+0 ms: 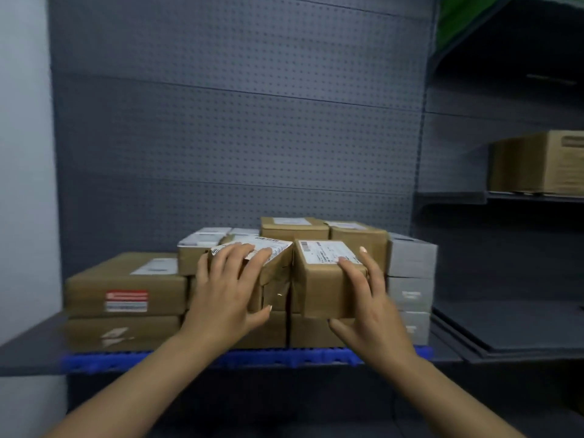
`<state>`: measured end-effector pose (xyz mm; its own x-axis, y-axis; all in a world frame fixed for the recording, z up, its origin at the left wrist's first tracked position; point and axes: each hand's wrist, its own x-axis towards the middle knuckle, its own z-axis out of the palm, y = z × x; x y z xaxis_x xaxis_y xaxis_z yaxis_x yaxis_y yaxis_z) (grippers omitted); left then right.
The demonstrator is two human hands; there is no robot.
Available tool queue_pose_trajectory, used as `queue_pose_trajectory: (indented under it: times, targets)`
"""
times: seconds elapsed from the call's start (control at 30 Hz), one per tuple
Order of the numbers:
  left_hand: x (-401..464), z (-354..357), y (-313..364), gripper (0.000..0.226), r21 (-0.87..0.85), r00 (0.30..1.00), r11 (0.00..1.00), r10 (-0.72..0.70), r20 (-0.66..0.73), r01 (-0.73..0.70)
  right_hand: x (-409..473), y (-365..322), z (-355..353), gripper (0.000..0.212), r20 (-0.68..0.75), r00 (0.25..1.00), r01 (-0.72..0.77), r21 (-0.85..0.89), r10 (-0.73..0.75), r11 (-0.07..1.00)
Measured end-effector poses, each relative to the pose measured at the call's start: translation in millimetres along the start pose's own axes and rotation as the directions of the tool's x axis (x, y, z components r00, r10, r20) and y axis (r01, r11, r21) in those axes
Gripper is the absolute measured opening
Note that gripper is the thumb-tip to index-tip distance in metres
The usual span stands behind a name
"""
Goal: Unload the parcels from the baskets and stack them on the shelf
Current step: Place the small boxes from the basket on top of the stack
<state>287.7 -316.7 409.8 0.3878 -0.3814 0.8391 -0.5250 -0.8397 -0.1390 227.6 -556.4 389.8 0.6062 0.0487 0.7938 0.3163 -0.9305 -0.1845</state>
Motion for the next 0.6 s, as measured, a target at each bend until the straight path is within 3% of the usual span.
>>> queue_pose_trajectory:
  times: [0.4, 0.6]
  targets:
    - [-45, -59, -134, 0.095, 0.233, 0.987, 0.959, -0.164, -0.006, 0.160, 71, -115, 97, 0.096, 0.024, 0.974, 0.218, 0.189, -0.227, 0.957]
    - [-46, -56, -204, 0.098, 0.322, 0.972, 0.921, -0.234, 0.014, 0.217, 121, -169, 151, 0.092, 0.060, 0.963, 0.247, 0.212, -0.264, 0.946]
